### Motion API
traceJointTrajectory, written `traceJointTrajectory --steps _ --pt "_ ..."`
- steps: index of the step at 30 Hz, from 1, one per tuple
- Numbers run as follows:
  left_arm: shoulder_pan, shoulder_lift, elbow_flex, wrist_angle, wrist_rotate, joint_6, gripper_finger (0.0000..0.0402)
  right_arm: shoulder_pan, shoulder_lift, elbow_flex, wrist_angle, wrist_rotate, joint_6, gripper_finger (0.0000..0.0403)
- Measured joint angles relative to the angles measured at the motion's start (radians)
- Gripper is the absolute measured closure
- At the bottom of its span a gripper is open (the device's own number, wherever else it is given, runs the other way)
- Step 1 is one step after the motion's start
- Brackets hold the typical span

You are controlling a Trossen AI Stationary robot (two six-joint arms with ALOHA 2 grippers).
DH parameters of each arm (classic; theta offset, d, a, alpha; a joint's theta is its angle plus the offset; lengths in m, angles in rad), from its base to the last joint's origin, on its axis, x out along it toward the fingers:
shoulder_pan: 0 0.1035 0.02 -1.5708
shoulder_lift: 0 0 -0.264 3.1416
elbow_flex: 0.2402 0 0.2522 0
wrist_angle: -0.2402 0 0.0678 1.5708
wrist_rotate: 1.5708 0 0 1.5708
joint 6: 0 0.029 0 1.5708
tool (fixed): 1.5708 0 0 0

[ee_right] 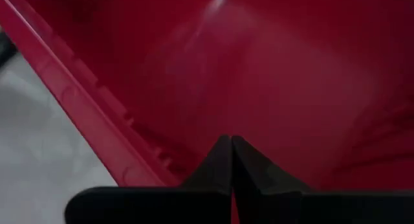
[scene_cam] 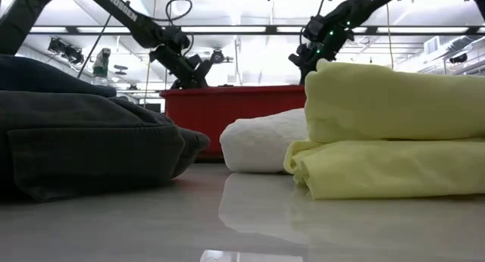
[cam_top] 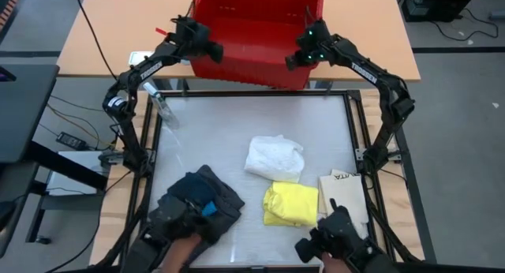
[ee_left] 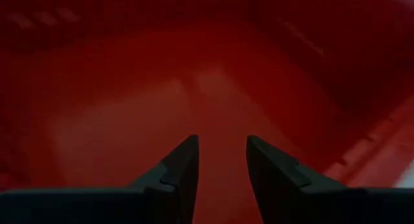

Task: Fold laundry
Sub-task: Adjust the red laundry bin

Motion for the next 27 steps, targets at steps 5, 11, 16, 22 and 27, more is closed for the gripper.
traceJointTrajectory --steps 5,11,16,22,27 --pt "-0.07 -0.053 -0.007 -0.115 0.086 0.003 0.0269 -0.001 -0.07 -0.005 -0.156 -0.021 -0.035 0.0396" --pt "-0.168 -0.101 -0.008 -0.194 0.103 0.012 0.0269 -0.009 -0.134 -0.003 -0.333 -0.005 -0.111 0.0396" --pt "-0.255 -0.104 -0.008 -0.285 0.093 0.062 0.0269 -0.008 -0.159 -0.006 -0.474 -0.012 -0.136 0.0396" --pt "-0.328 -0.116 -0.008 -0.34 0.064 0.072 0.0269 0.023 -0.187 -0.009 -0.553 0.008 -0.135 0.0396" --pt "-0.356 -0.179 -0.008 -0.33 0.034 0.07 0.0269 0.059 -0.288 -0.01 -0.47 0.045 -0.129 0.0393"
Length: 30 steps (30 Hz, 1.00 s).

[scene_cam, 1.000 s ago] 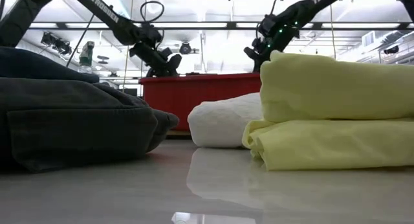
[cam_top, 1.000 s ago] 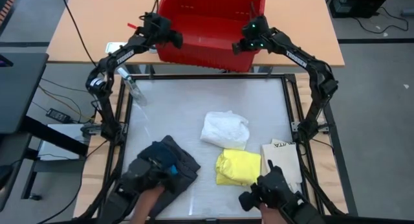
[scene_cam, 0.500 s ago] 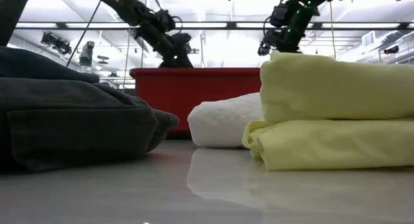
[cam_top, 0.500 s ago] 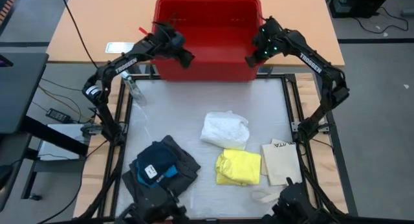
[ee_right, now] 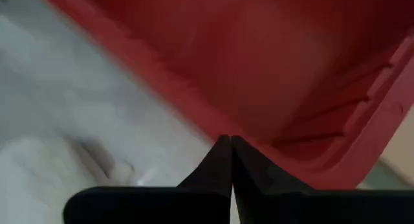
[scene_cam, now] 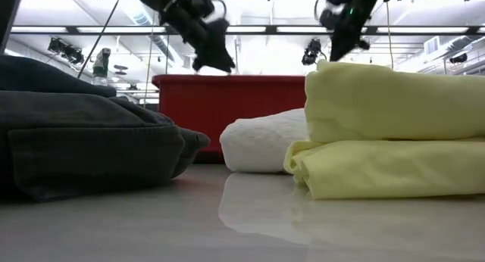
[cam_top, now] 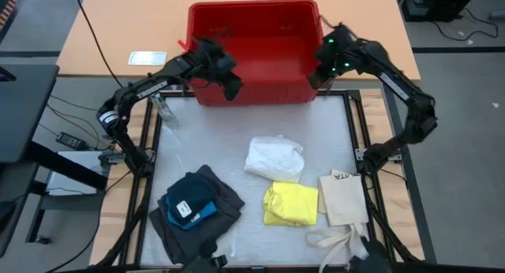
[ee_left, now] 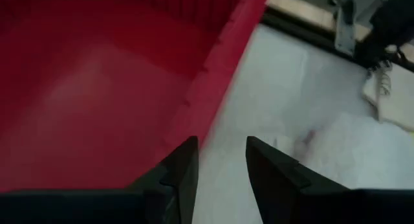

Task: Fold laundry
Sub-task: Adjust the red laundry bin, then put the folded white blouse into the red laundry bin

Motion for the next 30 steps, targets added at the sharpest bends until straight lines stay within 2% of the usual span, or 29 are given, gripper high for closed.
traceJointTrajectory --steps 6,10,14,17,20,23,26,30 --pt "-0.065 -0.128 0.001 0.029 -0.033 -0.052 0.0269 0.079 -0.148 -0.007 0.065 -0.046 0.07 0.0353" --pt "-0.169 -0.17 0.001 0.024 -0.046 -0.149 0.0269 0.155 -0.224 -0.08 0.059 -0.081 0.159 0.0301" --pt "-0.278 -0.164 -0.018 0.005 -0.054 -0.269 0.0254 0.23 -0.303 -0.203 0.075 -0.161 0.248 0.0234" --pt "-0.347 -0.152 -0.062 -0.03 -0.075 -0.38 0.0223 0.293 -0.367 -0.322 0.145 -0.194 0.35 0.0183" --pt "-0.411 -0.152 -0.158 -0.032 -0.15 -0.487 0.0177 0.355 -0.427 -0.459 0.248 -0.243 0.436 0.0134" --pt "-0.458 -0.151 -0.268 -0.001 -0.171 -0.587 0.0127 0.415 -0.464 -0.593 0.34 -0.29 0.524 0.0096" --pt "-0.493 -0.151 -0.385 0.141 -0.172 -0.676 0.0081 0.474 -0.484 -0.718 0.405 -0.29 0.598 0.0077" --pt "-0.504 -0.151 -0.533 0.314 -0.183 -0.787 0.0033 0.546 -0.49 -0.852 0.462 -0.223 0.658 0.0074"
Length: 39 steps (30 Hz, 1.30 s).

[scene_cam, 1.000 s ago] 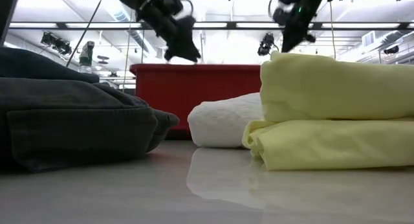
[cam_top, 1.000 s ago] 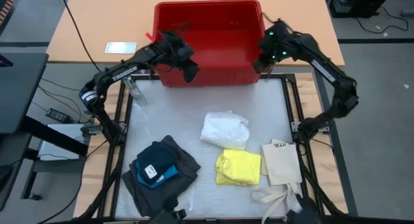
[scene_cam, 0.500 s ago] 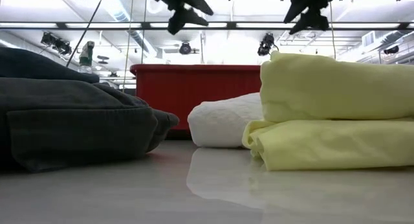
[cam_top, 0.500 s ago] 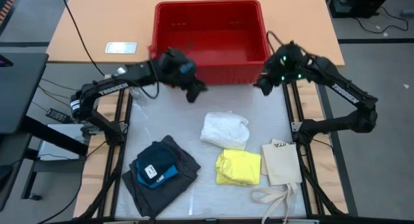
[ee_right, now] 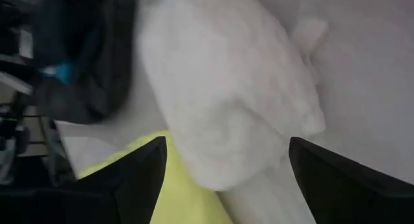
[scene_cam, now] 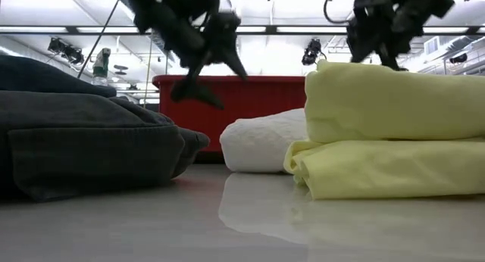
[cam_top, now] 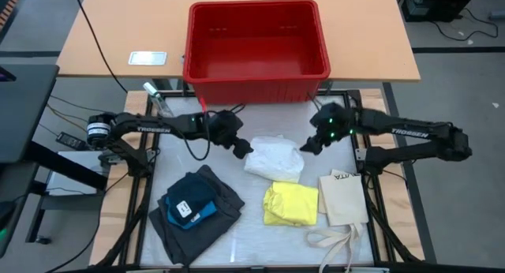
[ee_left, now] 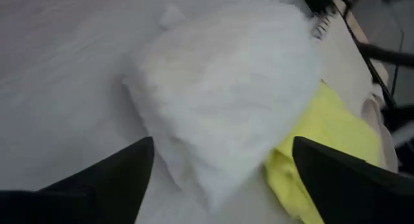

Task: Fold laundry
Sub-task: Put the folded white blouse into the red laundry bin

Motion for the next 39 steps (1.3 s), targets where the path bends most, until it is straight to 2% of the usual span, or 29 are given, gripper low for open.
traceJointTrajectory --steps 4,9,16,20,24,27,30,33,37,39 --pt "0.001 0.009 -0.154 0.215 -0.046 -0.054 0.0006 0.049 -0.003 -0.114 0.125 0.044 0.06 0.0075" --pt "-0.002 0.06 -0.276 0.496 -0.044 -0.082 0.0002 0.076 0.028 -0.264 0.369 0.058 0.143 0.0075" --pt "-0.004 0.177 -0.289 0.598 -0.017 -0.073 0.0002 0.077 0.135 -0.418 0.7 0.042 0.184 0.0075" --pt "-0.004 0.275 -0.286 0.685 0.035 -0.065 0.0005 0.077 0.237 -0.435 0.796 0.036 0.156 0.0075" --pt "-0.003 0.334 -0.272 0.736 0.059 -0.074 0.0024 0.071 0.39 -0.435 0.94 0.026 0.138 0.0075" --pt "-0.004 0.348 -0.262 0.746 0.058 -0.073 0.0059 0.066 0.506 -0.432 1.082 -0.008 0.191 0.0082" --pt "-0.005 0.35 -0.253 0.735 0.065 -0.024 0.0114 0.067 0.592 -0.427 1.195 -0.032 0.214 0.0118" --pt "-0.005 0.352 -0.25 0.734 0.091 0.016 0.0188 0.068 0.622 -0.403 1.214 -0.033 0.22 0.0197" --pt "-0.005 0.352 -0.25 0.747 0.131 0.035 0.0301 0.058 0.606 -0.352 1.166 -0.067 0.183 0.0339" --pt "-0.001 0.347 -0.251 0.769 0.153 0.037 0.0351 0.047 0.586 -0.319 1.136 -0.098 0.147 0.035"
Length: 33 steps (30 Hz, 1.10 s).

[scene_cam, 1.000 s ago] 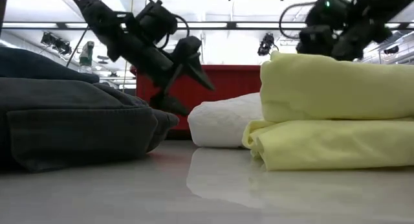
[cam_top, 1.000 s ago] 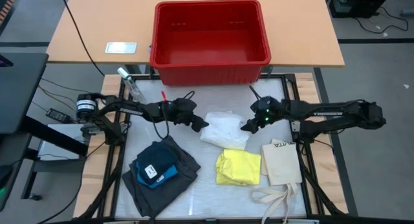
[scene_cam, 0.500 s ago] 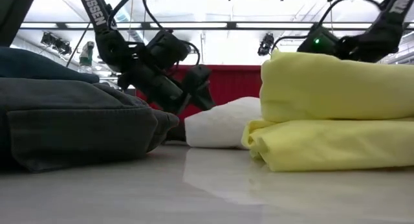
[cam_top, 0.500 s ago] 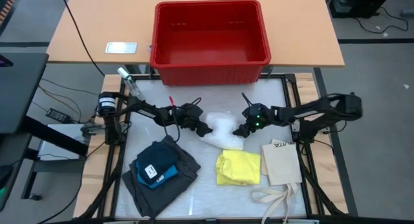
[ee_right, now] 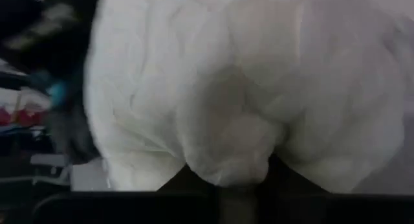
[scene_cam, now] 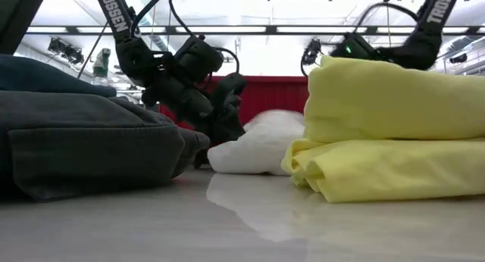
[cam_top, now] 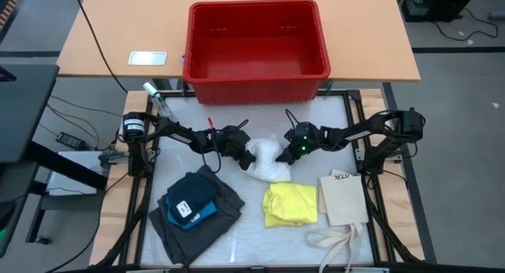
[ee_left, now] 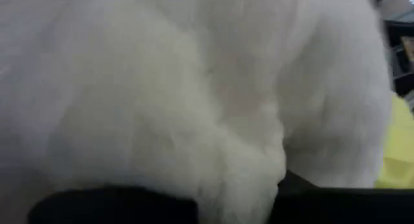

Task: Fold laundry
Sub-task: Put the folded white blouse into the red laundry bin

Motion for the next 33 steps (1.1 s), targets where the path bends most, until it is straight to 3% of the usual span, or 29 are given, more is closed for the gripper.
traceJointTrajectory --steps 6,10,16,20,25,33 --pt "0.014 -0.069 0.033 -0.003 0.02 0.015 0.0359 -0.025 -0.082 0.136 -0.115 -0.109 -0.044 0.035" --pt "0.02 -0.17 0.077 -0.108 0.032 0.054 0.0359 -0.027 -0.165 0.237 -0.265 -0.117 -0.1 0.035" --pt "0.06 -0.372 0.188 -0.338 -0.007 0.122 0.0359 -0.076 -0.293 0.394 -0.479 -0.045 -0.204 0.035" --pt "0.107 -0.438 0.321 -0.441 -0.127 0.268 0.0359 -0.149 -0.329 0.506 -0.519 0.014 -0.282 0.035" --pt "0.233 -0.385 0.488 -0.475 -0.228 0.43 0.0359 -0.299 -0.251 0.674 -0.545 0.056 -0.397 0.035" --pt "0.475 -0.203 0.713 -0.46 -0.215 0.488 0.0359 -0.524 -0.011 0.975 -0.596 0.132 -0.53 0.035"
